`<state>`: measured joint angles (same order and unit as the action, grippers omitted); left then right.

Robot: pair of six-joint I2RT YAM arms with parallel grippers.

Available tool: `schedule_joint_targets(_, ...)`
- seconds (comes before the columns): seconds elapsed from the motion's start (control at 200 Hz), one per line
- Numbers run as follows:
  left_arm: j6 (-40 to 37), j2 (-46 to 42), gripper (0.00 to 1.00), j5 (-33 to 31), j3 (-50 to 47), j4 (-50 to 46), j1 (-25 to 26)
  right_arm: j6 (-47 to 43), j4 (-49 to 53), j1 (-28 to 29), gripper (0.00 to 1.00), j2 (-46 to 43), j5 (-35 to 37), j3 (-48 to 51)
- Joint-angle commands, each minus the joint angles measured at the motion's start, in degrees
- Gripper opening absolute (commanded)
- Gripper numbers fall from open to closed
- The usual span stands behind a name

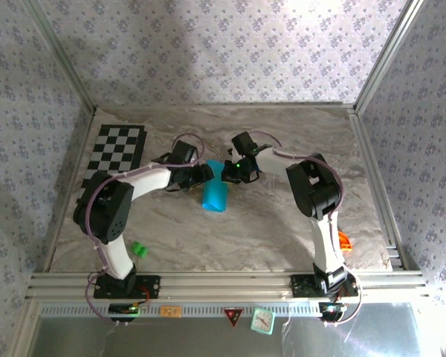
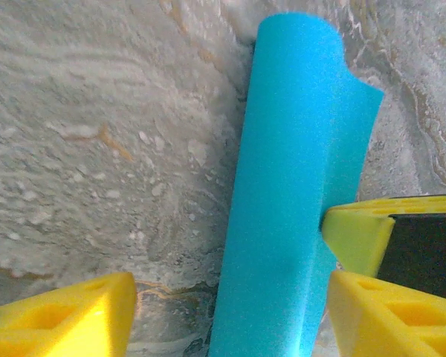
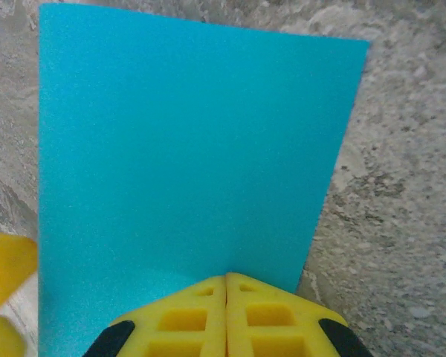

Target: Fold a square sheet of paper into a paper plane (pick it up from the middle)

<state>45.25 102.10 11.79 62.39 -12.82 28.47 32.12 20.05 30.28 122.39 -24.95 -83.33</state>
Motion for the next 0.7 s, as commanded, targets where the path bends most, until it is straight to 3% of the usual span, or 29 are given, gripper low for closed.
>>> schedule_joint_targets(0.0,-7.0,-0.3,0.73,2.9,4.0,-8.0,0.3,-2.5,6.9,-0.8,0.09,3.6,2.2,0.2)
schedule_joint_targets(0.19,-13.5,2.9,0.77,3.6,9.8,-14.5,1.7,-2.0,6.0,-1.5,0.11,3.4,0.4,-0.4)
schedule_joint_targets(0.45,-14.5,8.6,0.76,2.5,14.8,-19.8,3.4,-0.3,4.4,-2.1,0.12,2.7,-1.6,0.1)
schedule_joint_targets(0.695,-14.4,11.0,0.55,-1.0,16.1,-22.8,3.4,1.1,2.2,-3.0,0.13,0.5,-4.4,1.1)
